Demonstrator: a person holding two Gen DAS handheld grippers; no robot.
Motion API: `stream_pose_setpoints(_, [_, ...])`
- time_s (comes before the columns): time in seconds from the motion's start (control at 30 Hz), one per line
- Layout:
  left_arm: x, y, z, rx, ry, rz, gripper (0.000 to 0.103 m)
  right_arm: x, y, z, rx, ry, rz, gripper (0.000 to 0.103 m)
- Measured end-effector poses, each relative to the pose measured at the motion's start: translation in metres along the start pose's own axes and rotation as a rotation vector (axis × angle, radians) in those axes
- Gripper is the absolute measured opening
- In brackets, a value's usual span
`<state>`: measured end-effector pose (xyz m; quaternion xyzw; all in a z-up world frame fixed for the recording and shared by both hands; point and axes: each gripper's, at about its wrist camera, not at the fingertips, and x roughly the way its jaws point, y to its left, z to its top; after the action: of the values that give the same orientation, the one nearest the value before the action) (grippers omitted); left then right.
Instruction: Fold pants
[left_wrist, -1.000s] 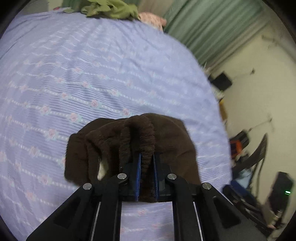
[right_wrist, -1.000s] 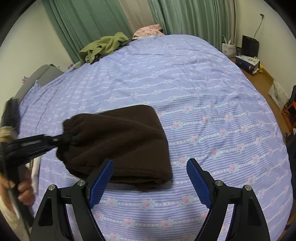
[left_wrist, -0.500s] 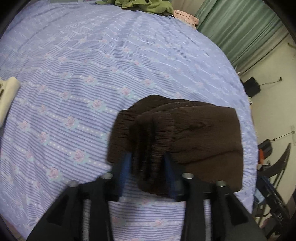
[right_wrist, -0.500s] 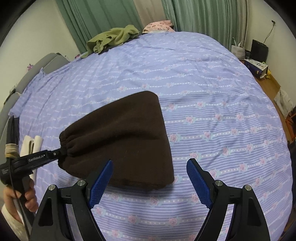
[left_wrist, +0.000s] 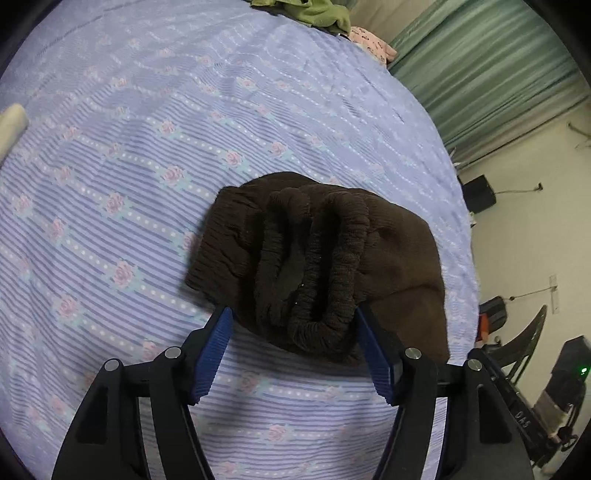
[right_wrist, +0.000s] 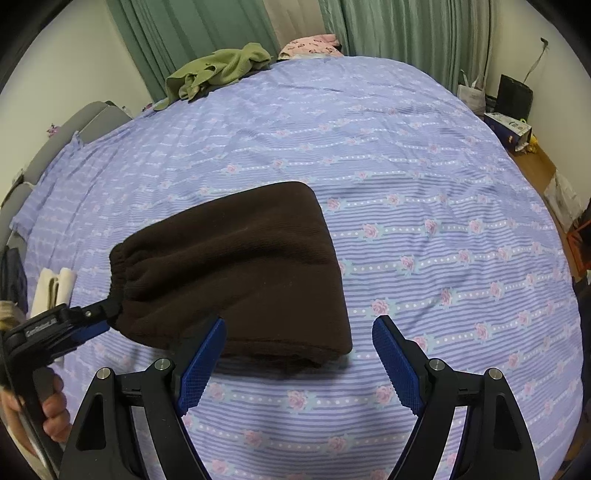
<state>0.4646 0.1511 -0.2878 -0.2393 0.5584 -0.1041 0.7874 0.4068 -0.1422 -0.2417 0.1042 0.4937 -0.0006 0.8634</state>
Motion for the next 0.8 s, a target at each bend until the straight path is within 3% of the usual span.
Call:
stream_pose_setpoints(0.2, [0.025,0.000,0.006,-0.055,0.033,-0.029,0.065,0.002,-0.004,-0.001,0.009,0.007,-0.009,0.083])
stream_pose_setpoints(0.3, [0.030,-0.004,0.006,-0.050,0.032,-0.007,0.048,0.003,-0.005,-0.001,0.006,0.011,-0.015,0.083])
stream_pose_setpoints(0.37, [0.026,-0.011,0.005,-0.017,0.025,-0.003,0.039,0.003,-0.006,-0.001,0.003,0.013,-0.019,0.083])
stream_pose_setpoints(0.57, [-0.027,-0.052,0.008,0.194,-0.115,0.016,0.037,-0.001,-0.011,0.000,0.030,0.003,-0.017,0.083])
stream_pose_setpoints(0.73, [-0.028,-0.013,0.030,0.139,-0.139,0.043,0.037,-0.009,-0.007,0.008,0.042,-0.042,0.014,0.083])
stream_pose_setpoints(0.8, [-0.004,0.009,0.036,0.073,-0.071,0.049,0.039,-0.007,0.001,0.010,0.018,-0.051,0.006,0.083])
